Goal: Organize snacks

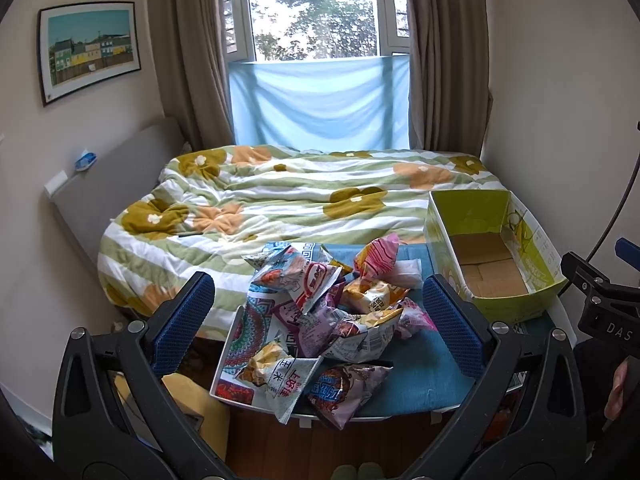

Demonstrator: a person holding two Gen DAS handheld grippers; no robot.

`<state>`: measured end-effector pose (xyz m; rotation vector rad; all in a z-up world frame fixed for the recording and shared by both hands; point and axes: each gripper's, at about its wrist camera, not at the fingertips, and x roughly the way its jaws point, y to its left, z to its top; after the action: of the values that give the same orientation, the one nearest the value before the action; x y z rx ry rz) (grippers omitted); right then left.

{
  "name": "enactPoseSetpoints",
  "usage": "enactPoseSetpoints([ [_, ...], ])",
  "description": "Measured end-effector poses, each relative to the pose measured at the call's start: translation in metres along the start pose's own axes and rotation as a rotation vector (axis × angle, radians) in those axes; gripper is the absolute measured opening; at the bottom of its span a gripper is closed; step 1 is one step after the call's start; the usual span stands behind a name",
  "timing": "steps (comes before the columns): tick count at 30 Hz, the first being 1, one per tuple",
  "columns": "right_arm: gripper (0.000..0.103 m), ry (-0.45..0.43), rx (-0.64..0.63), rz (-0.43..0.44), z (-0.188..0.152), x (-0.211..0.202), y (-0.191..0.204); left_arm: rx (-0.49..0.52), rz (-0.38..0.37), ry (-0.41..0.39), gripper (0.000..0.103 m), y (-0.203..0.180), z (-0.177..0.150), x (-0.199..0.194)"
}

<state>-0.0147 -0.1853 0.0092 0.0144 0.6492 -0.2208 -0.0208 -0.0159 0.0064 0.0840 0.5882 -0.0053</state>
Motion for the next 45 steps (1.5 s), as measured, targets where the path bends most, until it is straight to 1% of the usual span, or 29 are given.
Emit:
enactPoseSetpoints([
  [28,0.103,0.002,-0.002,-0.003,-0.002,0.001,-0.002,-0.007,-0.005,0.016,0.103,-0.005,0.005,0.002],
  [32,0.103,0.014,-0.008,0.007,-0.004,0.006,-0.004,-0.023,0.012,0.034,0.103,0.008,0.001,0.006],
  [34,0.103,0.025,-0.019,0.029,-0.006,0.01,-0.003,-0.029,0.018,0.051,0.103,0.02,-0.004,0.012],
  [38,0.103,0.069,-0.024,0.108,-0.02,0.027,0.003,-0.012,0.021,0.119,0.103,0.038,-0.021,0.031],
  [41,0.103,0.126,0.007,0.206,-0.038,0.047,0.012,0.018,-0.018,0.182,0.103,0.048,-0.039,0.053],
  [45,0.103,0.285,0.004,0.271,-0.062,0.082,0.036,0.078,-0.095,0.286,0.103,0.058,-0.07,0.093],
])
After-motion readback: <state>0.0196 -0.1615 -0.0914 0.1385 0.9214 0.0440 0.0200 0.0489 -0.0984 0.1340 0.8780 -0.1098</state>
